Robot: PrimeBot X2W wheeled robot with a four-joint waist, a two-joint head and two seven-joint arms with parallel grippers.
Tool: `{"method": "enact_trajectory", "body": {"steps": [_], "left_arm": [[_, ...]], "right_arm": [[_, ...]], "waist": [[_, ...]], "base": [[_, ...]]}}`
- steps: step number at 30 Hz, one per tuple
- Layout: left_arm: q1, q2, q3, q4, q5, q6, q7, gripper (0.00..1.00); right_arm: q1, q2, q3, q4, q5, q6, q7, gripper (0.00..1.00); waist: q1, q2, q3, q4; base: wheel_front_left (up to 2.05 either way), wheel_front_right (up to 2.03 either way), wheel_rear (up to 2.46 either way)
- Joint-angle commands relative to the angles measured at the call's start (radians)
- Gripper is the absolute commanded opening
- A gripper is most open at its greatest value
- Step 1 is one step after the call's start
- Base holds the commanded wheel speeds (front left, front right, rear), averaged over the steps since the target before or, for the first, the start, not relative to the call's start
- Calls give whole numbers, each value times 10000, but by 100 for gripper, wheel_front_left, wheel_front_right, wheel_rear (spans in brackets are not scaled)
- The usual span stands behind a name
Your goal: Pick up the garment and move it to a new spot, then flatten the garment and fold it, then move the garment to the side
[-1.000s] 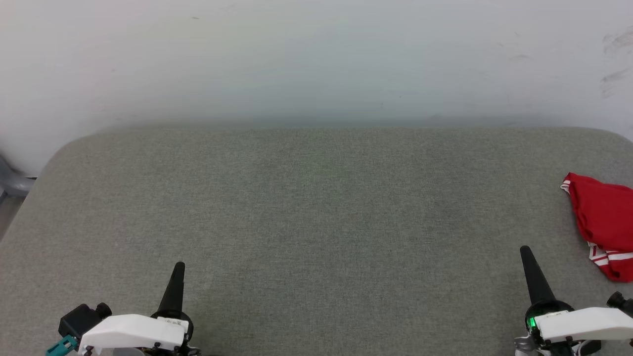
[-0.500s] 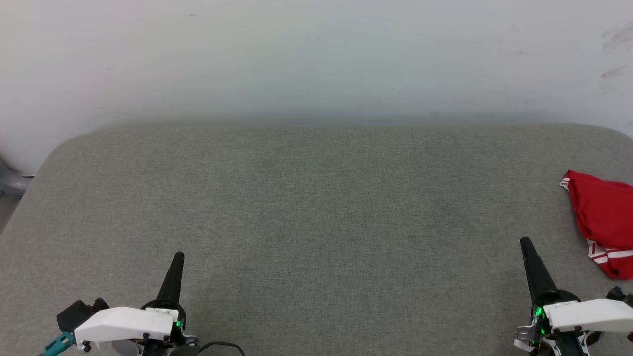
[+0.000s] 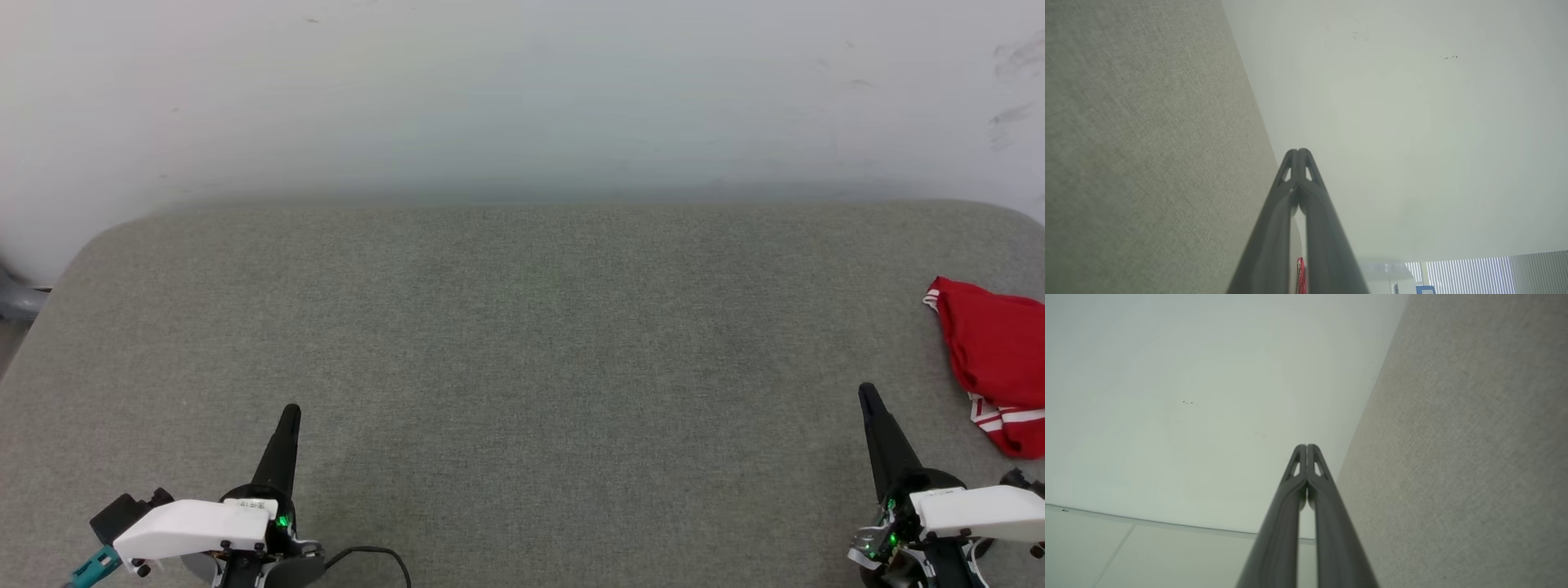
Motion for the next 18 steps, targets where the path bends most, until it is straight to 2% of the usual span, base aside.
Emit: {"method": "enact_trajectory", "body": {"steps": [1, 18], "left_arm": [[-200, 0, 30, 0, -218, -43, 57, 0], [-454, -33, 199, 158, -1650, -175, 407, 0]], "right_arm": [[-224, -31, -26, -7, 209, -5, 67, 0], [-457, 9, -134, 197, 1524, -6, 444, 0]], "waist": [[-1, 0, 6, -4], [-1, 0, 97, -56]], "base": [[0, 0, 0], [0, 0, 0]]}}
